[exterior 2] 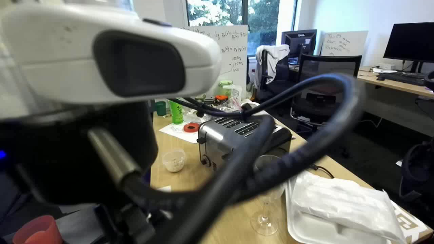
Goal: Pour the contents in the small clear bowl on the left into the glass on the right
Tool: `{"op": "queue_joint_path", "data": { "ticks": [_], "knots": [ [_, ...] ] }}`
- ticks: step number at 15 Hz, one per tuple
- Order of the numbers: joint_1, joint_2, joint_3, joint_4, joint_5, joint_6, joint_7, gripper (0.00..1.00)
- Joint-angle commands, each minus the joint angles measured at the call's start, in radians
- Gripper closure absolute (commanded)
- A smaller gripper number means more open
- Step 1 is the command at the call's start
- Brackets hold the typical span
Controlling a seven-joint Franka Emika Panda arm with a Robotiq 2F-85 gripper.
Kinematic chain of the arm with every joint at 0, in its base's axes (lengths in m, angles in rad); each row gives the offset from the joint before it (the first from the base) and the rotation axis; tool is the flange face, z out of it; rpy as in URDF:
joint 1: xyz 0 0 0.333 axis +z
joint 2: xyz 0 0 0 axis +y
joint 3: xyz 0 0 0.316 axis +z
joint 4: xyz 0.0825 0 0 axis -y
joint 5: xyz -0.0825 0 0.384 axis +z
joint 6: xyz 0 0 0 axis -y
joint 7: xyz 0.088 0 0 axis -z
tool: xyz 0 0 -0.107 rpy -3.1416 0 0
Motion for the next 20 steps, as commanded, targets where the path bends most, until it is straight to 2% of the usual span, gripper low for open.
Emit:
{"op": "queue_joint_path", "data": {
  "ticks": [1, 5, 8, 17, 20],
  "knots": [
    [-0.006, 0.001, 0.007, 0.001, 0.006, -0.002, -0.004, 0.00],
    [0.028, -0.009, 0.040, 0.012, 0.031, -0.003, 0.007, 0.00],
    [0.073, -0.020, 0.089, 0.018, 0.030, 0.011, 0.022, 0.00],
    [0.254, -0.011, 0.257, 0.021, 0.026, 0.057, 0.078, 0.00],
    [0.271, -0.022, 0.269, 0.021, 0.028, 0.044, 0.085, 0.00]
  ]
}}
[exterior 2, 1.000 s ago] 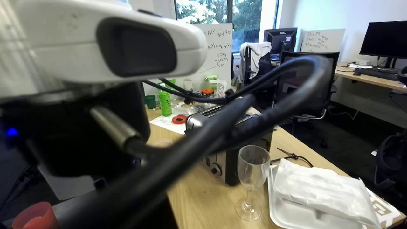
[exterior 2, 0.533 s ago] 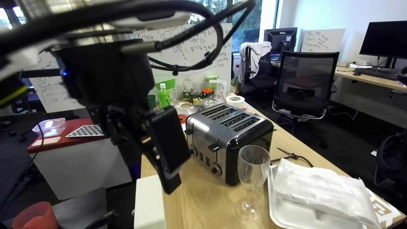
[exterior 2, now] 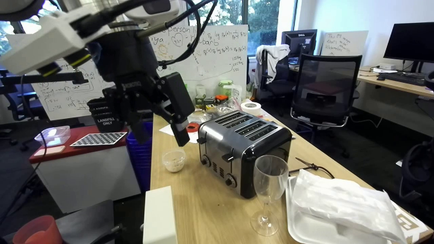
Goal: Pour the contents in the small clear bowl on the left into the glass on the right
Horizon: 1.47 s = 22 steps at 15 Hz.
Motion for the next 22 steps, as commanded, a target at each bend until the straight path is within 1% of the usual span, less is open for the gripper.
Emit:
{"op": "queue_joint_path", "data": {
  "ticks": [1, 7, 8, 10, 12, 13, 14, 18, 20, 22],
  "knots": [
    [-0.002, 0.001, 0.005, 0.002, 0.004, -0.001, -0.003, 0.00],
    [-0.002, 0.001, 0.003, 0.002, 0.004, 0.000, -0.003, 0.00],
    [0.004, 0.012, 0.019, 0.011, 0.001, -0.002, 0.007, 0.00],
    [0.038, 0.036, 0.054, 0.029, 0.000, 0.011, 0.002, 0.00],
    [0.095, 0.094, 0.104, 0.072, -0.008, 0.032, -0.019, 0.00],
    [0.113, 0.130, 0.130, 0.096, -0.023, 0.051, -0.022, 0.00],
    [0.138, 0.172, 0.144, 0.124, -0.022, 0.070, -0.036, 0.00],
    [0.193, 0.357, 0.174, 0.238, 0.003, 0.135, -0.082, 0.00],
    [0.206, 0.444, 0.189, 0.298, 0.010, 0.146, -0.112, 0.00],
    [0.231, 0.513, 0.205, 0.357, 0.051, 0.132, -0.159, 0.00]
  ]
}}
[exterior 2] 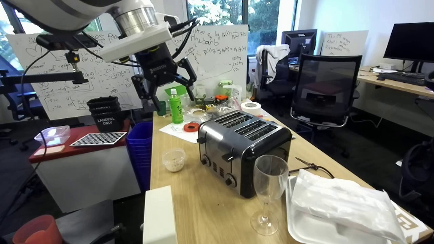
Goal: Pour the contents in the small clear bowl on the left into the glass on the right
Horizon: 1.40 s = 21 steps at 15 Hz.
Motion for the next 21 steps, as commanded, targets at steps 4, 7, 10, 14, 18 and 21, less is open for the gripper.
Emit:
{"op": "queue_joint_path", "data": {
  "ticks": [4, 7, 10, 14, 18, 21],
  "knots": [
    [0.016, 0.116, 0.050, 0.103, 0.112, -0.011, -0.077, 0.00],
    [0.011, 0.110, 0.049, 0.098, 0.109, -0.011, -0.073, 0.00],
    [0.013, 0.109, 0.047, 0.097, 0.126, -0.023, -0.077, 0.00],
    [0.045, 0.164, 0.057, 0.125, 0.271, -0.018, -0.078, 0.00],
    [0.052, 0.267, 0.111, 0.175, 0.373, -0.009, -0.006, 0.00],
    [0.044, 0.327, 0.151, 0.212, 0.365, -0.006, 0.065, 0.00]
  ]
}}
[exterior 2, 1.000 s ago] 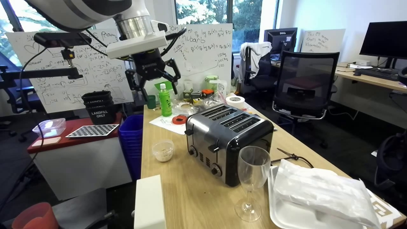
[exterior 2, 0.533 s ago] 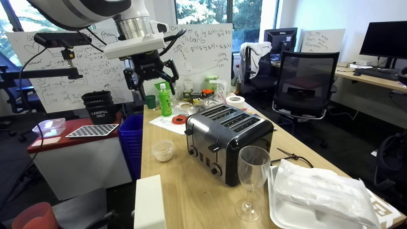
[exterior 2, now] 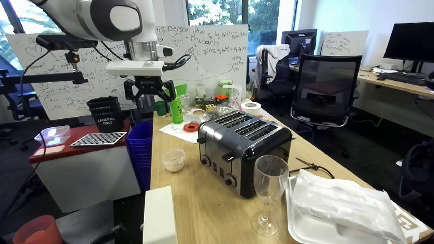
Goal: Pour the contents in the small clear bowl on the left into the glass on the right
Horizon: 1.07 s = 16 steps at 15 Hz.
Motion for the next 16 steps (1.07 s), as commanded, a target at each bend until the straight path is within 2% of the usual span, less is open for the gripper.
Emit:
{"op": "queue_joint_path", "data": {
  "ticks": [1, 8, 10, 14, 16],
  "knots": [
    [-0.022, 0.023, 0.032, 0.018, 0.002, -0.002, 0.019, 0.00],
    [-0.027, 0.052, 0.040, 0.045, 0.001, -0.002, 0.039, 0.00],
    [-0.024, 0.075, 0.044, 0.050, 0.045, 0.021, 0.075, 0.00],
    [-0.018, 0.151, 0.072, 0.056, 0.132, 0.151, 0.169, 0.00],
    [-0.019, 0.200, 0.083, 0.057, 0.080, 0.206, 0.257, 0.00]
  ]
}}
